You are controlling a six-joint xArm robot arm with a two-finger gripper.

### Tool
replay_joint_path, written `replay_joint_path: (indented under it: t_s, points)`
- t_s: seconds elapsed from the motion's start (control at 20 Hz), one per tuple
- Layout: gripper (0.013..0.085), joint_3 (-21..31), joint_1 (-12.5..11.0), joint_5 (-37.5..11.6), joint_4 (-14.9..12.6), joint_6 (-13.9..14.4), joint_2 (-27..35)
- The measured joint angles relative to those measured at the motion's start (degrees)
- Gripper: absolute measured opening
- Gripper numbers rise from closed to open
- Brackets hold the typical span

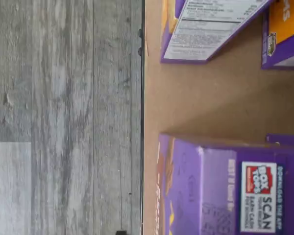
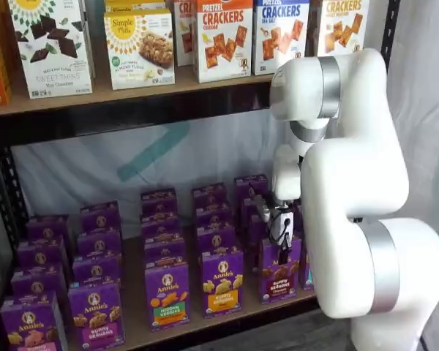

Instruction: Pick up the purple box with a brown patch in the center, on the bottom shelf, the fifth box from the left

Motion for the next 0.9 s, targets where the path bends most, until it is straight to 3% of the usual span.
replay_joint_path:
  t_s: [0.35,0.55,0.65,0.9]
  points:
    - [0.0850,0.1,0.0,-1.0,-3.3,3.0,0.6]
    - [0.0850,0.5,0.2,-1.6,-2.1,2.1,0.7]
    - [0.0770,0.8,0.3,-1.9,-0.9,1.1,0.6]
    - [0.0690,1.3,0.4,-2.1,-0.3,0.6,0.2]
